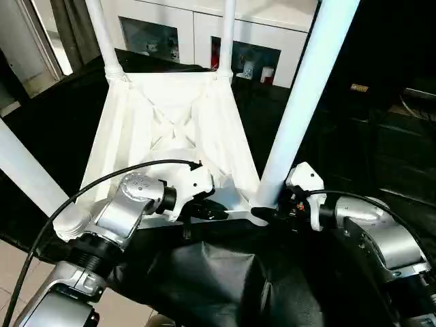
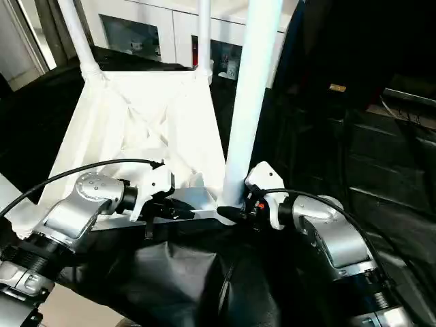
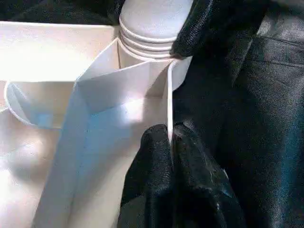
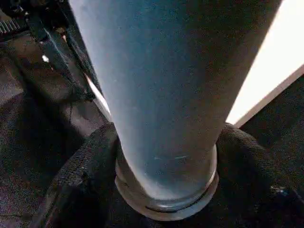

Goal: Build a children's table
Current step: Rotate leg to tighten

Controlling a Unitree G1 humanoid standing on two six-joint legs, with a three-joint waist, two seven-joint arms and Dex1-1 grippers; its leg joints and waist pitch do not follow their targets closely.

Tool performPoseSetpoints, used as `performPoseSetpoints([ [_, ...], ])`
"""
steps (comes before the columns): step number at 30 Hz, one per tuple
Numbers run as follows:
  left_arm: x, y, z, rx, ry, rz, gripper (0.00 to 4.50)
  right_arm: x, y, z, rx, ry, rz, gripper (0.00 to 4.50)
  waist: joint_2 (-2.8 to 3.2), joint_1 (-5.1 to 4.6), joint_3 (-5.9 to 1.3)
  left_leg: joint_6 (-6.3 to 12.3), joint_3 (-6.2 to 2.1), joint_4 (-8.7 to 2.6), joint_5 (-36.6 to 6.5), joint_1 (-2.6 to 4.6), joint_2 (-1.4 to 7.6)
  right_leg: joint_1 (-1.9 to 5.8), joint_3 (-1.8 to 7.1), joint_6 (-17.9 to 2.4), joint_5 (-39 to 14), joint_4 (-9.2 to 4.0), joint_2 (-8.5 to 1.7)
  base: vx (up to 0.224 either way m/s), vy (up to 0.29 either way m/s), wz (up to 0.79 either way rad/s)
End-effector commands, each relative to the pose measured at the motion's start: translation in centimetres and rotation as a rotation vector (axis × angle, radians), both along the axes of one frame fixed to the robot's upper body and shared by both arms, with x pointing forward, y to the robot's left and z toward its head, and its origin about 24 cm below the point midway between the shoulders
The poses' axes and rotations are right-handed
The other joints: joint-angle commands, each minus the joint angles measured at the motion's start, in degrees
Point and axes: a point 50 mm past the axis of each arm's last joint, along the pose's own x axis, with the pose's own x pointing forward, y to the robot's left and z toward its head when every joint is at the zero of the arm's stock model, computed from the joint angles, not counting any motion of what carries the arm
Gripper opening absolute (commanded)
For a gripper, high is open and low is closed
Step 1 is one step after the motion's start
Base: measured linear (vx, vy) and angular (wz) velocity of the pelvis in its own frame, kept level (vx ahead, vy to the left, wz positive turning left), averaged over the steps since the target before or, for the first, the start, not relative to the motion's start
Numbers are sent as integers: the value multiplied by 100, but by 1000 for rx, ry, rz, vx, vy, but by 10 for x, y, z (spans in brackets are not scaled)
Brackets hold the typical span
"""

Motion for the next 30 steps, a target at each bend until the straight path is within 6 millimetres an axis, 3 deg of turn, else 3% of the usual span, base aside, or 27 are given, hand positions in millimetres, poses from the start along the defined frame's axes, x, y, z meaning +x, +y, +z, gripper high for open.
performPoseSetpoints([
  [1, 2, -11, 11, -62, -38, -6, 0, 8, -5, 0, -8, -30, -98, 264, -67, -5, -414, 314, -73, -344, -1106, 74, 193, 299, 231, -1205, -1491, -330, -294, 0, 0, 0],
  [3, 17, -17, 6, -34, -80, 165, 0, 20, -7, -11, 22, -23, -325, 264, -73, -31, -396, 221, -72, -351, -1247, 72, 188, 280, 235, -1131, -1742, -359, -294, 0, 0, 0],
  [4, 18, -17, 5, -33, -82, 172, 0, 21, -7, -11, 24, -23, -336, 264, -79, -67, -380, 114, -77, -356, -1448, 90, 167, 245, 226, -1055, -2102, -412, -294, 0, 0, 0],
  [5, 28, -25, 2, -36, -93, 306, 0, 27, -4, -21, 48, -3, -510, 264, -93, -95, -396, 5, -101, -361, -1462, 57, 159, 279, 218, -956, -2288, -396, -304, -50, -3, -3],
  [7, 38, -42, -4, -15, -99, 433, 0, 34, 8, -32, 92, 42, -717, 264, -50, -100, -365, -80, -100, -354, -1679, 135, 139, 190, 216, -837, -2700, -497, -311, -51, -2, -2],
  [8, 39, -45, -5, -4, -106, 447, 0, 35, 13, -33, 109, 52, -751, 264, -81, -114, -371, -101, -125, -373, -1715, 107, 122, 234, 192, -705, -2926, -515, -311, 0, 0, 0],
  [9, 39, -52, -7, 8, -109, 453, 0, 38, 20, -33, 125, 54, -782, 264, -35, -102, -376, -95, -129, -374, -1750, 125, 127, 216, 196, -673, -2965, -531, -318, 0, 0, 0],
  [11, 39, -57, -8, 19, -110, 453, 0, 41, 27, -32, 137, 50, -804, 264, -51, -108, -369, -63, -137, -389, -1871, 127, 128, 221, 183, -557, -2894, -556, -291, 0, 0, 0],
  [12, 39, -62, -8, 20, -113, 451, 0, 43, 34, -29, 147, 40, -808, 264, -22, -102, -369, -50, -139, -394, -1870, 123, 132, 219, 189, -558, -2827, -549, -294, 0, 0, 0],
  [14, 39, -72, -6, 21, -131, 428, 0, 48, 52, -21, 160, -5, -770, 264, -24, -123, -373, -57, -144, -407, -1895, 99, 123, 229, 183, -573, -2700, -532, -277, 0, 0, 0],
  [18, 40, -76, -4, 14, -146, 410, 0, 50, 63, -14, 195, -32, -728, 264, -41, -120, -375, 8, -134, -411, -1857, 86, 125, 238, 195, -638, -2429, -509, -270, 0, 0, 0],
  [20, 39, -76, -3, 5, -156, 377, 0, 51, 60, -13, 198, -48, -736, 264, -33, -111, -372, 35, -129, -408, -1856, 99, 130, 229, 201, -676, -2402, -508, -279, 0, 0, 0],
  [22, 38, -74, -2, -23, -136, 360, 0, 53, 53, -11, 194, -70, -742, 334, -31, -112, -367, 41, -128, -415, -1871, 95, 130, 232, 199, -681, -2451, -511, -280, 0, 0, 0],
  [23, 38, -72, 0, -29, -141, 339, 0, 54, 49, -8, 191, -86, -729, 336, -59, -114, -363, 47, -130, -421, -1883, 89, 133, 238, 194, -676, -2496, -519, -285, 0, 0, 0],
  [28, 34, -61, 1, -19, -135, 252, 0, 54, 32, 4, 165, -124, -601, 376, -54, -111, -359, 146, -117, -411, -1726, 69, 133, 254, 209, -725, -2348, -502, -288, 0, 0, 0],
  [30, 31, -57, 1, -20, -127, 215, 0, 51, 28, 6, 150, -118, -528, 384, -26, -99, -362, 181, -120, -414, -1614, 65, 150, 266, 215, -793, -2183, -477, -290, 0, 0, 0],
])
